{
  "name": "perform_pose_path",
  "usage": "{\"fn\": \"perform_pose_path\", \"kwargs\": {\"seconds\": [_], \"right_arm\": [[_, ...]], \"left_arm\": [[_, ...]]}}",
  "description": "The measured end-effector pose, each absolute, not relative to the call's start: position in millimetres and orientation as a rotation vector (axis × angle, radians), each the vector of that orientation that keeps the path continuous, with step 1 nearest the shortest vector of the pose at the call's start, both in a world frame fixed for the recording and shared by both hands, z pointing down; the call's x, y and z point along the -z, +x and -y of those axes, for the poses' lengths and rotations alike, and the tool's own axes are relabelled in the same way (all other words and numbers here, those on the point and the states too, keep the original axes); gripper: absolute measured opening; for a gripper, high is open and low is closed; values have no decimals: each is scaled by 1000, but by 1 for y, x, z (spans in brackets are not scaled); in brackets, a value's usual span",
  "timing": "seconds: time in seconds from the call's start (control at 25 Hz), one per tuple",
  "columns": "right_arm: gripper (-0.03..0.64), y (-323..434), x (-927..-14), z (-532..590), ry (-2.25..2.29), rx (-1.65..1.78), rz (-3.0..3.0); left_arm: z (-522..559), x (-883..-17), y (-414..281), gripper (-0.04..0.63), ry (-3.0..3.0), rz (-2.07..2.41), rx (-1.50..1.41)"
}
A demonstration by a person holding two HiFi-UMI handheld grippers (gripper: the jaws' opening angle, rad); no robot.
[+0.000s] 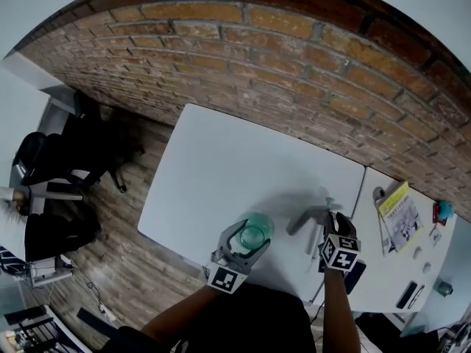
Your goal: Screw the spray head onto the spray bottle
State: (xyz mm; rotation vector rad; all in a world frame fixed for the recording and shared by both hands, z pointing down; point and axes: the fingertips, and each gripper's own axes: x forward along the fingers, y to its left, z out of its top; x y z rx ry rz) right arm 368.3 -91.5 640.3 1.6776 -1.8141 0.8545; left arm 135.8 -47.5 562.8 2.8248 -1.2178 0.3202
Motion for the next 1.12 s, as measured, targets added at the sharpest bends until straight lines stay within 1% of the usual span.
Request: {"fn": "perform_pose_path", "kwargs": {"seconds": [1.12], "right_arm": [[106,385,-716,118,1589,-1068,1675]], "left_arm": [[48,-568,138,321,2829,1197,-400]]}}
